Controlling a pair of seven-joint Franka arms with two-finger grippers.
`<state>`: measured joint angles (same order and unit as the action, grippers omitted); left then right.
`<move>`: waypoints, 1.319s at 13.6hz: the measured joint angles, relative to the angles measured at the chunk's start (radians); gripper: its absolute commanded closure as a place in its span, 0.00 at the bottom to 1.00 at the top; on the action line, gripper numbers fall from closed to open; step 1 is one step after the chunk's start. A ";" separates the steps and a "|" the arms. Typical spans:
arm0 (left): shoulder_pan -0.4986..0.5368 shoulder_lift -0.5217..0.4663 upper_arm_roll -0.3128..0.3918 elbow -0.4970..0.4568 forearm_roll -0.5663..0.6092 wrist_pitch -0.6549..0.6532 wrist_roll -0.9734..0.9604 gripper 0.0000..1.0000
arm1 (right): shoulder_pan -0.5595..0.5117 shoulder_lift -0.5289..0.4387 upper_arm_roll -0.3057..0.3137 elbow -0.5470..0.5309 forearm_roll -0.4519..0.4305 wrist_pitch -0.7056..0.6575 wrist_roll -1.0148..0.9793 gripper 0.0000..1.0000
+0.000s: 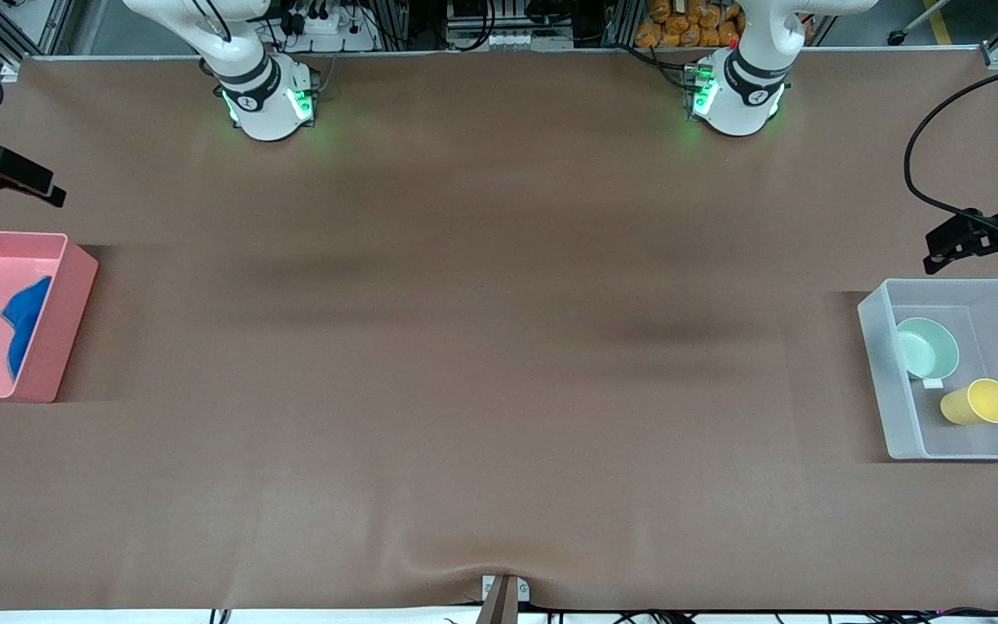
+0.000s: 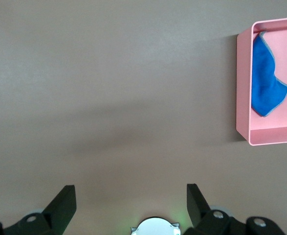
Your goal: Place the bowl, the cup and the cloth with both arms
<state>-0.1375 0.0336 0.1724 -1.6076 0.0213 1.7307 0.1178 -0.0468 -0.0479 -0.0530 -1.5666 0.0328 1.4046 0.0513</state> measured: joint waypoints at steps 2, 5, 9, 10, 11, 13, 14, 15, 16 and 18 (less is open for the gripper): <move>-0.002 0.001 -0.015 0.011 0.000 -0.005 -0.003 0.00 | -0.006 0.000 -0.001 0.000 0.000 -0.002 0.000 0.00; -0.004 0.001 -0.073 0.014 0.000 -0.021 -0.075 0.00 | -0.007 0.000 -0.001 0.000 0.000 -0.003 0.000 0.00; -0.003 0.000 -0.079 0.016 0.000 -0.039 -0.082 0.00 | -0.009 0.000 -0.001 -0.001 0.000 -0.004 0.000 0.00; -0.002 0.000 -0.079 0.018 0.000 -0.039 -0.082 0.00 | -0.010 0.000 -0.001 -0.001 0.000 -0.004 0.000 0.00; -0.002 0.000 -0.079 0.020 0.000 -0.041 -0.081 0.00 | -0.010 0.000 -0.001 -0.003 0.000 -0.004 0.000 0.00; -0.002 0.000 -0.080 0.022 0.000 -0.055 -0.078 0.00 | -0.010 0.001 -0.001 -0.004 0.000 -0.004 0.000 0.00; -0.002 0.000 -0.080 0.022 0.000 -0.062 -0.078 0.00 | -0.010 0.001 -0.001 -0.005 0.000 -0.004 0.000 0.00; -0.002 0.000 -0.080 0.022 0.000 -0.067 -0.078 0.00 | -0.010 0.001 0.000 -0.005 0.000 -0.004 0.000 0.00; -0.002 0.000 -0.080 0.022 0.000 -0.068 -0.078 0.00 | -0.010 0.001 0.000 -0.005 0.000 -0.004 0.000 0.00; -0.002 0.000 -0.080 0.022 0.000 -0.069 -0.078 0.00 | -0.010 0.001 0.000 -0.007 0.000 -0.005 0.000 0.00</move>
<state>-0.1392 0.0335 0.0923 -1.5858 0.0212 1.6618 0.0396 -0.0565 -0.0471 -0.0530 -1.5736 0.0328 1.3999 0.0512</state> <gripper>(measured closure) 0.000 0.000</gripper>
